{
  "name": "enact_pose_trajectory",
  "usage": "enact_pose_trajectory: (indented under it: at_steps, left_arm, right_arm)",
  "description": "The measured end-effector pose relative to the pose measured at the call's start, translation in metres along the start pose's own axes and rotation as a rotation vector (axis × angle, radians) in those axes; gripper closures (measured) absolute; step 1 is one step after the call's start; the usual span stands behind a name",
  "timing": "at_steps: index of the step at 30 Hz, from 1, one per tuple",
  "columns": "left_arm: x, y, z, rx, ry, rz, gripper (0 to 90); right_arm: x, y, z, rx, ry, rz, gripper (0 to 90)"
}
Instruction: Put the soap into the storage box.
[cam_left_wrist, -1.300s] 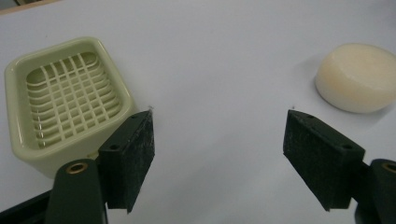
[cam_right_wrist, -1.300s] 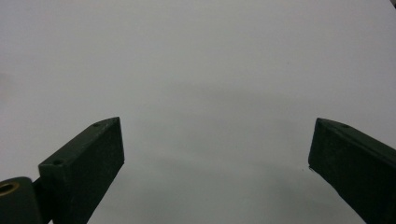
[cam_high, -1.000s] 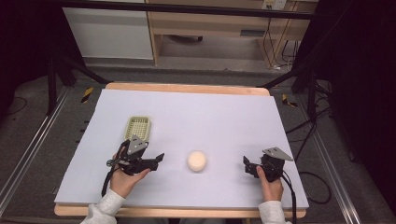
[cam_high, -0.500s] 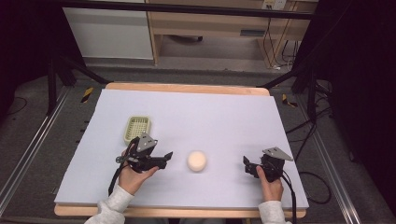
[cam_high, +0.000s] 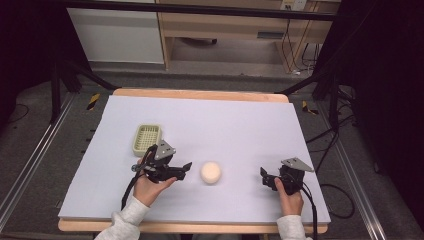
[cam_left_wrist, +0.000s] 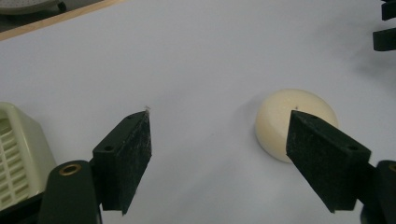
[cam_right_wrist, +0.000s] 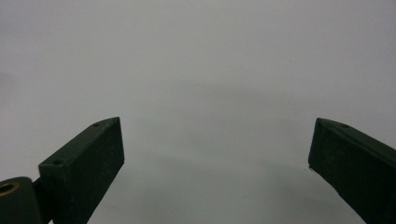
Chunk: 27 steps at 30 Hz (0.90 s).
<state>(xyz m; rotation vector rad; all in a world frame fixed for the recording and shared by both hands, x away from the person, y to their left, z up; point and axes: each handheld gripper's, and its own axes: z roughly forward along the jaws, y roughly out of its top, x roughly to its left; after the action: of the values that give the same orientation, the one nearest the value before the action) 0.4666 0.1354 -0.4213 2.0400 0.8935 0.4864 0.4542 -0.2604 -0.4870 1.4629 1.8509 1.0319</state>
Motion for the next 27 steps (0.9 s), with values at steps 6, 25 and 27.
enact_pose_trajectory:
  at_steps: [6,25,27]
  left_arm:
    - [-0.006,0.004,0.004,0.007,-0.019,0.008,19.4]
    - [-0.023,0.011,0.017,0.028,-0.052,0.033,18.7]
    - [-0.025,0.011,0.019,0.030,-0.057,0.035,18.6]
  right_arm:
    - [0.000,0.000,0.000,0.000,-0.001,-0.001,3.8]
    - [0.000,0.000,0.000,0.006,-0.001,-0.002,3.8]
    - [0.000,0.000,0.000,0.007,-0.001,-0.003,3.8]
